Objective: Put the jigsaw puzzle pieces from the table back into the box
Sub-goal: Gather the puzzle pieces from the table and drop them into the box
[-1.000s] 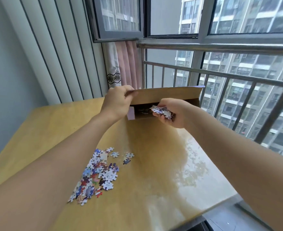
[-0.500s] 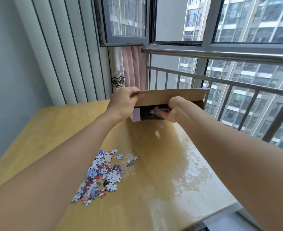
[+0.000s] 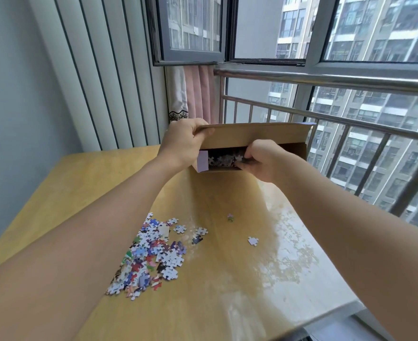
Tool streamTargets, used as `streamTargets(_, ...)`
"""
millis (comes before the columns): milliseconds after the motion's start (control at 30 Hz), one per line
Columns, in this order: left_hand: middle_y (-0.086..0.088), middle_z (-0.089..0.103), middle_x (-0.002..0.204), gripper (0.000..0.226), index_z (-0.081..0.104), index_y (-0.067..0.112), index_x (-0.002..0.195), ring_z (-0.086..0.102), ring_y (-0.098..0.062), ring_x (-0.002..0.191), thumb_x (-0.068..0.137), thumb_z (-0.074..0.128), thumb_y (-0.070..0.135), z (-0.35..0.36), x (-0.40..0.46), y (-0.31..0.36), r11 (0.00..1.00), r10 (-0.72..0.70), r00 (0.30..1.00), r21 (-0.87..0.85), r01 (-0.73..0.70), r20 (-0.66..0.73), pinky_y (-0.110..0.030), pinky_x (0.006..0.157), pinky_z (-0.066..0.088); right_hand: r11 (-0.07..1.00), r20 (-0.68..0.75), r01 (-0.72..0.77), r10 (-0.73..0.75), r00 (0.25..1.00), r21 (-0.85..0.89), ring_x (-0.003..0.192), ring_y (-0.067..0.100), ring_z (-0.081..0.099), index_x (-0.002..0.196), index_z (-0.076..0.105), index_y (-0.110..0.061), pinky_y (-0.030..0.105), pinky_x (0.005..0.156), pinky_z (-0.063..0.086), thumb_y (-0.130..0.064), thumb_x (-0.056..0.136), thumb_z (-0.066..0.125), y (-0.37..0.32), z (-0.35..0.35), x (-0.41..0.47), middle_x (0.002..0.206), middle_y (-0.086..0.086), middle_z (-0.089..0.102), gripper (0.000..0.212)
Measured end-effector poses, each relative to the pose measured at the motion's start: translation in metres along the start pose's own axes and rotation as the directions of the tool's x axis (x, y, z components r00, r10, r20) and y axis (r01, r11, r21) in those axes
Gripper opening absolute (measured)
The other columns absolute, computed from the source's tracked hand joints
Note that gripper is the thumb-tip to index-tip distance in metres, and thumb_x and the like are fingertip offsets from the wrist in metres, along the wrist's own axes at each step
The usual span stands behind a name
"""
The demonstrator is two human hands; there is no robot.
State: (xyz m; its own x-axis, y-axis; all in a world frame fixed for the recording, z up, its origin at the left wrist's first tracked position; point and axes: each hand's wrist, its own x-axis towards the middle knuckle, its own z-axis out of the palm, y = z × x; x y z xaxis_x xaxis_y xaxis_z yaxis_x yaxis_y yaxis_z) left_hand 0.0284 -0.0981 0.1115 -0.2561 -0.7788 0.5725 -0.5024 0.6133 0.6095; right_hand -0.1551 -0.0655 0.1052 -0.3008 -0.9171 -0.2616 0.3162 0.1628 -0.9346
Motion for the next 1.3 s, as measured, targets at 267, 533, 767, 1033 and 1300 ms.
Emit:
streamTargets(267,0.009,0.056,0.061,0.024,0.063,0.03,0.074,0.056,-0.018,0.063,0.098,0.062,0.032,0.001,-0.002,0.001,0.999,-0.004,1.0,0.052,0.005,-0.02,-0.036,0.07,0.048,0.081,0.417,0.548,-0.558,0.717,-0.833,0.076,0.018,0.069,0.095,0.079,-0.016,0.034,0.067,0.059,-0.026,0.088,0.069,0.021,-0.031,-0.008,0.089,0.001,0.076,0.016)
streamTargets(533,0.001,0.072,0.097,0.012,0.071,0.019,0.105,0.06,-0.003,0.079,0.098,0.063,0.025,-0.01,0.006,0.016,0.997,0.01,0.97,-0.067,-0.028,-0.243,-0.016,0.074,0.048,-0.421,0.609,0.452,-0.653,0.45,-0.786,0.081,0.033,0.065,0.086,0.074,-0.014,0.035,0.061,0.053,-0.005,0.088,0.065,0.01,-0.03,0.006,0.097,0.004,0.072,0.013)
streamTargets(767,0.013,0.051,0.117,0.052,0.041,0.021,0.142,0.052,-0.006,0.106,0.097,0.063,0.035,-0.041,0.027,0.02,0.993,-0.113,0.95,-0.043,0.106,-0.29,-0.01,0.067,0.043,-0.382,0.634,0.609,-0.724,0.27,-0.695,0.083,0.025,0.07,0.103,0.079,-0.015,0.043,0.076,0.059,-0.018,0.096,0.065,-0.052,0.015,0.001,0.096,0.004,0.075,0.015)
streamTargets(1033,-0.002,0.067,0.111,0.026,0.063,0.015,0.121,0.06,-0.024,0.103,0.1,0.058,0.029,-0.048,0.027,0.002,0.981,-0.186,0.949,0.0,0.192,-0.256,-0.027,0.078,0.044,-0.423,0.759,0.692,-0.586,0.284,-0.585,0.088,0.027,0.071,0.101,0.08,-0.01,0.037,0.081,0.056,-0.017,0.093,0.069,-0.038,0.022,0.001,0.096,0.006,0.077,0.015)
streamTargets(1300,-0.007,0.069,0.087,0.016,0.066,0.018,0.098,0.061,-0.032,0.083,0.092,0.051,0.013,-0.012,-0.023,-0.035,0.971,-0.228,0.957,0.027,0.237,-0.18,-0.041,0.07,0.05,-0.314,0.679,0.651,-0.591,0.436,-0.691,0.099,0.02,0.064,0.108,0.076,-0.02,0.036,0.083,0.056,-0.026,0.09,0.071,0.049,-0.015,-0.013,0.109,-0.002,0.071,0.02)
